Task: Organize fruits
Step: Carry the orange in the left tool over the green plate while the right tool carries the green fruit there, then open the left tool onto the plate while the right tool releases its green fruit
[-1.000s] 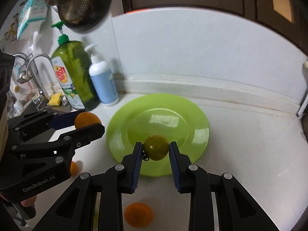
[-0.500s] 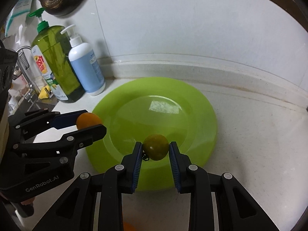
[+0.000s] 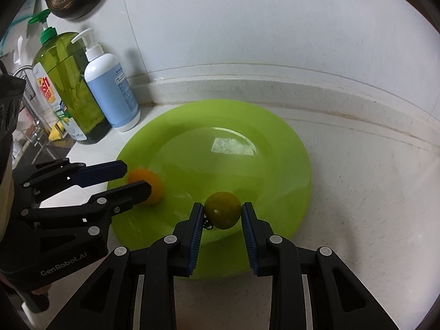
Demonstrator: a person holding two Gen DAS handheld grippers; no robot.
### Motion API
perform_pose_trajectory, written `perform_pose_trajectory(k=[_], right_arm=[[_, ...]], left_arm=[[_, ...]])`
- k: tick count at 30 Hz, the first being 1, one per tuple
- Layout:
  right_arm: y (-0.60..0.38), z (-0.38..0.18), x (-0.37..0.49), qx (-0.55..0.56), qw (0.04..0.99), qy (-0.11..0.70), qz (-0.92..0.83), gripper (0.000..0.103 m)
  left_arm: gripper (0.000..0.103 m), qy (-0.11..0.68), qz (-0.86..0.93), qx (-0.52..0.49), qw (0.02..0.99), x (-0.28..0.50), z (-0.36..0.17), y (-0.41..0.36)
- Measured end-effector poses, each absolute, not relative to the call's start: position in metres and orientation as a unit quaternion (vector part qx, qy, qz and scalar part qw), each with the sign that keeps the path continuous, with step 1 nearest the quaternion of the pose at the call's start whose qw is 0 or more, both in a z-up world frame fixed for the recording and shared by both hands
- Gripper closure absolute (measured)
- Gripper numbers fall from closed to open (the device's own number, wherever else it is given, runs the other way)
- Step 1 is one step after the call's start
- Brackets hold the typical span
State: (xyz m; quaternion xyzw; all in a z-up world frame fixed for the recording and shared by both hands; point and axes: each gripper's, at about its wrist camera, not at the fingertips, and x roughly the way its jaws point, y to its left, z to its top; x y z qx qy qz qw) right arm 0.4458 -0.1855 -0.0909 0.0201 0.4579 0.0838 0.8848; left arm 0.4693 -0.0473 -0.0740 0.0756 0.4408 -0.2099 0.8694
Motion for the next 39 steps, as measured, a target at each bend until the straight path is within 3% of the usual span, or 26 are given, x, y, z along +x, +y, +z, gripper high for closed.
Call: perform_pose_trajectory(k=[5,8,16,25,39], right_arm=[[-0.185,-0.089,0.44,0.024,0.888,0.452,0.08,0.073],[-0.183,-0.083,0.434,0.018,0.892,0.446,0.079,0.067],[-0.182,-0.054,0.402,0.021,0.908,0.412,0.074,0.065],[-0.175,-0.014,0.356,0.016,0.928,0.367,0.061,0.051],[-0.16,0.021,0.274,0.001,0.946,0.32,0.058,0.049]], left_arm=[[0.058,0.435,-0.206,0.075,0.873,0.465,-0.07,-0.043],[0.055,0.426,-0.207,0.072,0.878,0.458,-0.062,-0.039],[0.036,0.39,-0.199,0.044,0.898,0.423,-0.029,-0.023],[0.029,0.341,-0.179,0.054,0.921,0.367,0.009,-0.006],[0.022,0.29,-0.168,0.062,0.94,0.279,0.045,0.014]])
